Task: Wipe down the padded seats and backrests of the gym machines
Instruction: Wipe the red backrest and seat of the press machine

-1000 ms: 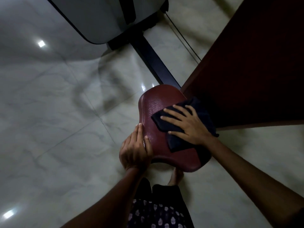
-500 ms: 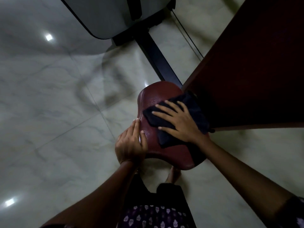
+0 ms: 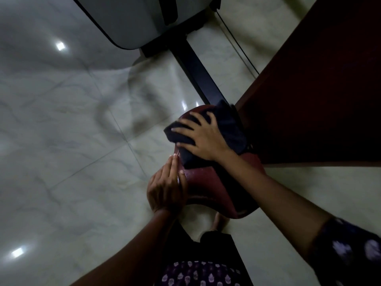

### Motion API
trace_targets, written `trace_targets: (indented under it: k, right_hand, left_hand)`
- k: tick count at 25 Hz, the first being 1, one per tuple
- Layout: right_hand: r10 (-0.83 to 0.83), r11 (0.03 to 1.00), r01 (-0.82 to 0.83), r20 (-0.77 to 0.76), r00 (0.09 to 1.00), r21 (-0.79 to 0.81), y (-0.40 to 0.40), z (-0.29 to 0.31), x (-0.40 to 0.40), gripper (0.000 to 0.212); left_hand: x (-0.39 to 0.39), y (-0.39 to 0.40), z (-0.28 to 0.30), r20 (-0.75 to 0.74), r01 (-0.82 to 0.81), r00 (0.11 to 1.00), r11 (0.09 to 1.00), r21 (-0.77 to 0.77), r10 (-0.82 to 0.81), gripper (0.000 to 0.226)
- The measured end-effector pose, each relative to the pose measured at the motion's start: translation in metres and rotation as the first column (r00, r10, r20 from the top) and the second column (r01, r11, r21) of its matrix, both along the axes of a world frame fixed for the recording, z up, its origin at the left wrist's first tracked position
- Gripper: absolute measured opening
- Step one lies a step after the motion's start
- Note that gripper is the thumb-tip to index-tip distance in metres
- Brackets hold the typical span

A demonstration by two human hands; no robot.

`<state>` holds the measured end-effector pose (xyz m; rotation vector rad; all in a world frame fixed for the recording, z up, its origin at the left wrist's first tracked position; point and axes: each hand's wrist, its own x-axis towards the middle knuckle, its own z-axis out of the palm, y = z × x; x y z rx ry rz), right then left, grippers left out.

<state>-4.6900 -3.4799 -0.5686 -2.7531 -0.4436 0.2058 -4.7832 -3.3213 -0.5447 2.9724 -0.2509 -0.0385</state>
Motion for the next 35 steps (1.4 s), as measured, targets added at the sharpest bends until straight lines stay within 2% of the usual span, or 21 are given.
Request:
trace_targets:
  k: [2, 5, 10, 14, 16, 18, 20, 21, 23, 24, 25, 29, 32, 33, 35]
  right_hand:
    - [-0.127, 0.992, 0.123, -0.105, 0.986, -0.035, 0.0, -0.002, 0.042, 0.049]
    - [-0.419, 0.901, 0.432, -0.202, 0.885, 0.025, -0.023, -0.013, 0.052, 0.05]
    - [-0.639, 0.757, 0.652, -0.167, 0.751, 0.032, -0.045, -0.011, -0.052, 0.058]
    - [-0.703, 0.711, 0.701, -0.077, 0.707, -0.058, -0.002, 0.001, -0.114, 0.055]
    - [-0.67, 0.742, 0.669, -0.048, 0.741, -0.044, 0.01, 0.003, -0.106, 0.052]
    - [-0.488, 0.873, 0.488, -0.049, 0.872, -0.001, -0.003, 0.001, -0.072, 0.052]
    - [-0.347, 0.937, 0.349, -0.076, 0.935, 0.014, -0.024, -0.005, -0.026, 0.054]
    - [-0.377, 0.924, 0.383, -0.132, 0.917, 0.018, -0.034, -0.008, -0.002, 0.054]
    - [-0.558, 0.819, 0.574, -0.238, 0.795, -0.002, -0.038, -0.014, 0.035, 0.051]
    - [-0.605, 0.785, 0.619, -0.247, 0.757, -0.026, -0.031, -0.012, 0.042, 0.05]
    - [-0.597, 0.796, 0.604, -0.225, 0.77, -0.047, -0.02, -0.009, 0.039, 0.049]
    - [-0.242, 0.97, 0.242, -0.03, 0.97, 0.022, 0.005, 0.003, -0.018, 0.05]
    - [0.061, 0.997, -0.062, 0.029, 0.998, 0.05, -0.027, -0.006, -0.011, 0.055]
    - [0.052, 0.997, -0.051, -0.01, 0.999, 0.058, -0.041, -0.009, 0.005, 0.057]
    - [-0.231, 0.967, 0.243, -0.144, 0.962, 0.072, -0.052, -0.014, 0.032, 0.056]
  left_hand:
    - [0.0, 0.0, 0.001, -0.004, -0.002, 1.0, 1.0, 0.006, 0.003, 0.048]
    - [0.001, -0.001, 0.002, 0.003, -0.003, 1.0, 1.0, 0.006, 0.003, 0.048]
    - [0.0, 0.0, 0.003, 0.001, -0.003, 1.0, 1.0, -0.013, 0.003, 0.048]
    - [0.0, -0.002, 0.002, -0.008, -0.015, 1.0, 0.999, -0.034, 0.015, 0.048]
    - [0.0, -0.001, 0.001, -0.012, -0.015, 1.0, 0.999, -0.032, 0.015, 0.048]
    - [0.001, -0.001, 0.001, -0.016, -0.02, 1.0, 0.999, -0.033, 0.019, 0.048]
    - [0.002, -0.002, 0.002, -0.02, -0.017, 1.0, 0.999, -0.031, 0.016, 0.048]
    - [0.001, -0.003, 0.003, -0.018, -0.014, 1.0, 1.0, -0.027, 0.013, 0.048]
    - [0.0, -0.002, 0.003, -0.009, -0.008, 1.0, 1.0, -0.023, 0.008, 0.048]
    - [0.0, -0.002, 0.003, -0.004, -0.009, 1.0, 1.0, -0.022, 0.009, 0.048]
    - [0.0, -0.002, 0.003, -0.001, -0.009, 1.0, 1.0, -0.021, 0.009, 0.048]
    - [0.001, -0.003, 0.003, -0.004, -0.009, 1.0, 1.0, -0.018, 0.009, 0.048]
    - [0.0, -0.004, 0.004, 0.003, 0.001, 1.0, 1.0, -0.021, -0.001, 0.048]
    - [0.001, -0.003, 0.004, 0.005, -0.001, 1.0, 1.0, -0.028, 0.001, 0.048]
    - [0.003, -0.003, 0.003, 0.002, -0.002, 1.0, 0.999, -0.036, 0.002, 0.048]
